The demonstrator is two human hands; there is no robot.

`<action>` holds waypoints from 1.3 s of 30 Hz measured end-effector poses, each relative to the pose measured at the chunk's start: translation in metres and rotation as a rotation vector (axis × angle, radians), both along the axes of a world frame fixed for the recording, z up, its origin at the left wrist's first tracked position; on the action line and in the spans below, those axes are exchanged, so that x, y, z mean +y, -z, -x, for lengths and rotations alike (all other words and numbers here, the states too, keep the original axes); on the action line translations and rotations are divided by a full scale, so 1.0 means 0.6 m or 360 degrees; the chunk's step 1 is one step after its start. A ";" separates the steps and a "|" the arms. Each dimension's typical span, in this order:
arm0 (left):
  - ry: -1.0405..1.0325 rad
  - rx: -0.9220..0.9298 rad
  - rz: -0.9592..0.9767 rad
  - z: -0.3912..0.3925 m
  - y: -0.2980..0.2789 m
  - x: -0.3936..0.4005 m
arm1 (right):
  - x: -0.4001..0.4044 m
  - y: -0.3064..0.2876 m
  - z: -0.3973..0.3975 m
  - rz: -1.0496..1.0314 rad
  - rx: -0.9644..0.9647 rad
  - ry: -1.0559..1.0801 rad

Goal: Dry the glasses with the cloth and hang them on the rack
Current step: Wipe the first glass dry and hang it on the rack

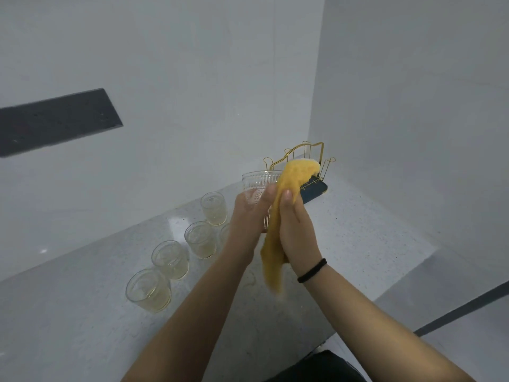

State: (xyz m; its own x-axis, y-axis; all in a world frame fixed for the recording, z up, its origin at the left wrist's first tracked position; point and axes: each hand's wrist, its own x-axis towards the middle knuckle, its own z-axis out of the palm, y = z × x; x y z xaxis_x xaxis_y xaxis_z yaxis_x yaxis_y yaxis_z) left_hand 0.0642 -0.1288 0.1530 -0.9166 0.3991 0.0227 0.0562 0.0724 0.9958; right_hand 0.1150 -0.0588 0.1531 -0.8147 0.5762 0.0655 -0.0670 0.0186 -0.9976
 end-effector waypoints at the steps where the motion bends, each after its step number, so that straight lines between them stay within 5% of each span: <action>1: 0.0063 -0.0041 -0.0059 -0.004 -0.002 -0.002 | 0.005 -0.003 0.004 0.0020 -0.0031 -0.0018; 6: 0.0514 -0.0439 -0.0206 0.006 -0.001 -0.028 | 0.068 -0.036 0.020 0.0451 -0.0252 0.0047; 8: 0.0577 -0.0470 -0.0153 0.014 -0.001 -0.036 | 0.089 -0.040 0.020 0.0247 -0.0173 -0.0081; 13: 0.0756 -0.0507 -0.0109 0.046 -0.006 -0.062 | 0.115 -0.063 -0.007 -0.0386 -0.0323 -0.0795; 18: 0.1144 -0.0619 -0.0029 0.061 -0.012 -0.068 | 0.140 -0.083 -0.014 -0.0061 -0.0549 -0.1540; 22: 0.1452 -0.0672 0.0161 0.053 -0.025 -0.051 | 0.128 -0.090 -0.017 -0.0490 -0.0765 -0.2152; 25: 0.1558 -0.0702 0.0303 0.055 -0.026 -0.046 | 0.117 -0.067 -0.020 -0.0600 -0.0772 -0.2106; 30: 0.1480 -0.0811 0.0330 0.060 -0.026 -0.051 | 0.115 -0.033 -0.021 0.0084 -0.0532 -0.2023; 35: 0.0825 -0.0256 -0.0006 0.050 0.033 -0.068 | 0.141 -0.018 -0.009 0.0628 -0.0506 -0.1600; 39: 0.0590 -0.0023 -0.0223 0.031 0.056 -0.051 | 0.137 -0.023 -0.004 0.0857 -0.0437 -0.1646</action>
